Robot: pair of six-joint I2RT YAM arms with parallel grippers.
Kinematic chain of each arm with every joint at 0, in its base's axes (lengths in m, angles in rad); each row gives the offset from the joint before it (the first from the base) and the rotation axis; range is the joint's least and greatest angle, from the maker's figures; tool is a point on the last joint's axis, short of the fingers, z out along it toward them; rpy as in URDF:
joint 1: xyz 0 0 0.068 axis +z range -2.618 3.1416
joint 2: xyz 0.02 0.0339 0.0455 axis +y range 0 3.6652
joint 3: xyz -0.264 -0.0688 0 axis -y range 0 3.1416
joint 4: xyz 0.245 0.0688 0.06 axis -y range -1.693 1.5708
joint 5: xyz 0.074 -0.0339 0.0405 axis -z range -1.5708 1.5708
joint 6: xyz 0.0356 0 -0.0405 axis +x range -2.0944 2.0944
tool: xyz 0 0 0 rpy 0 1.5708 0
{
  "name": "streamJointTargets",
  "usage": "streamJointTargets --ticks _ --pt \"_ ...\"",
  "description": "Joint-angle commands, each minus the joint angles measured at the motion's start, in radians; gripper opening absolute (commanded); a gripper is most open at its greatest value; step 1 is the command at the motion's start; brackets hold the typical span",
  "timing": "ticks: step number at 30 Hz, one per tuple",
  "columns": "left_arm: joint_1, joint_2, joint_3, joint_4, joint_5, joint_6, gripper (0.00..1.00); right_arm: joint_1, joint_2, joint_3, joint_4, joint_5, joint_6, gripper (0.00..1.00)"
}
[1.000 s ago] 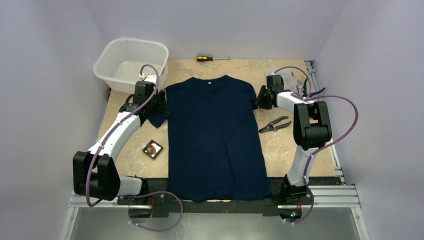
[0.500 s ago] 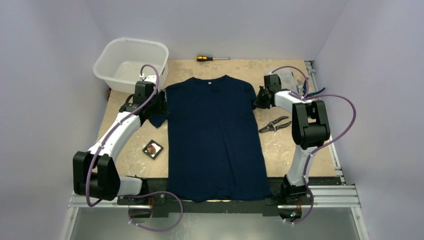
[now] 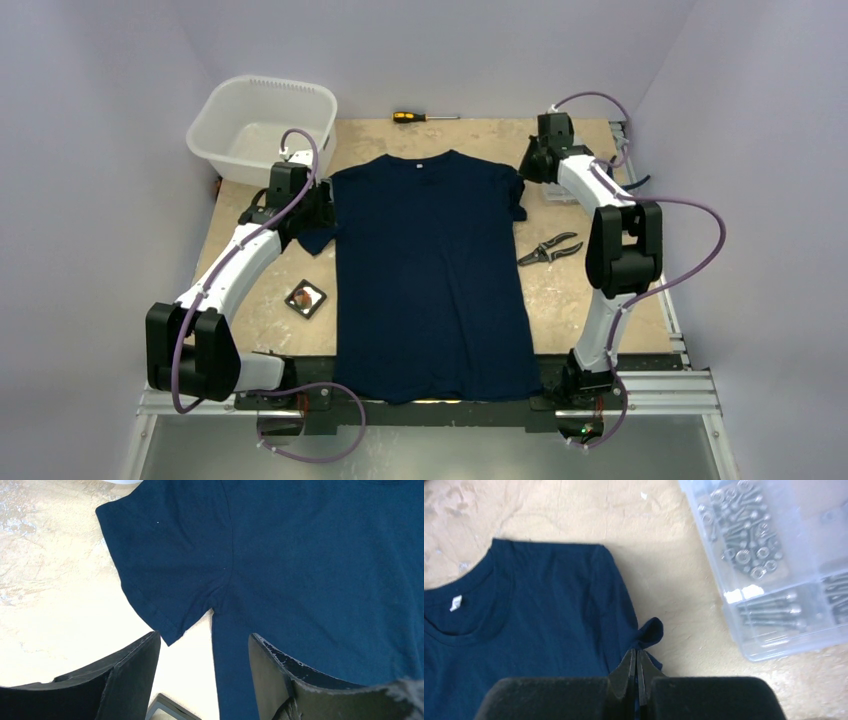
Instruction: Pin the brooch onto the clothing
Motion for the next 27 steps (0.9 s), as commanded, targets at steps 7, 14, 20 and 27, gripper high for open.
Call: streamJointTargets --ticks 7,14,20,27 --pt "-0.007 -0.024 0.005 0.034 0.004 0.016 0.64 -0.079 0.048 0.214 -0.073 0.051 -0.064 0.0" --pt "-0.007 -0.017 0.005 0.034 0.006 0.017 0.64 -0.109 0.108 0.309 -0.103 0.057 -0.083 0.0" --pt "-0.006 -0.009 0.007 0.036 0.012 0.017 0.64 -0.121 0.167 0.382 -0.109 0.049 -0.09 0.0" --pt "-0.006 -0.001 0.006 0.039 0.012 0.02 0.64 -0.154 0.215 0.409 -0.098 0.064 -0.095 0.0"
